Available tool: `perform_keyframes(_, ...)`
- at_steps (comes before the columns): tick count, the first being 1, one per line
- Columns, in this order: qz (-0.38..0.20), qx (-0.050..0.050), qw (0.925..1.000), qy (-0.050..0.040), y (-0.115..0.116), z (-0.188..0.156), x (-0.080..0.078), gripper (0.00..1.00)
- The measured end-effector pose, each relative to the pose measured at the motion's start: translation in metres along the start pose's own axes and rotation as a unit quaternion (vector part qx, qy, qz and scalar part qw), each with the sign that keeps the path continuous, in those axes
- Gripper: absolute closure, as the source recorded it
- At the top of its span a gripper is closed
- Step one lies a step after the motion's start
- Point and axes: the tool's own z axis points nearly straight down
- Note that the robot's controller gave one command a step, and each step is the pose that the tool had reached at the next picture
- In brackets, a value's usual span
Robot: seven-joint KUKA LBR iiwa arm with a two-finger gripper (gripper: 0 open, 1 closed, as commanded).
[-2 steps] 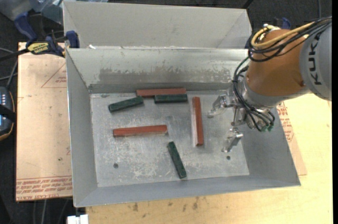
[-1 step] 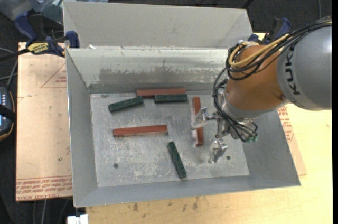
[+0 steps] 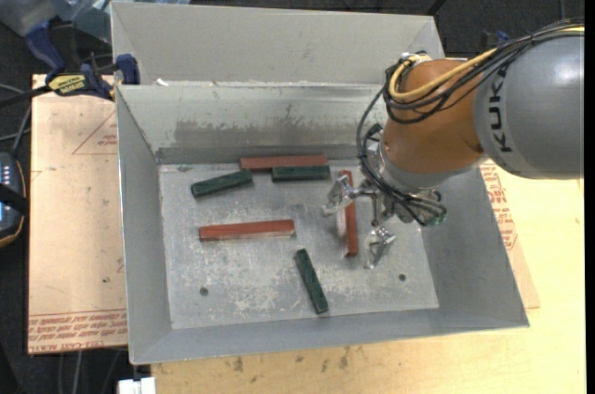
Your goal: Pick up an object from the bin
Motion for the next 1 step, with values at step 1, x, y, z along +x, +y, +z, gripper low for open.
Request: perform_keyframes(1, -0.06, 0.004, 0.9982, -0.0072, -0.0296, 0.0311, -0.0177, 1.0)
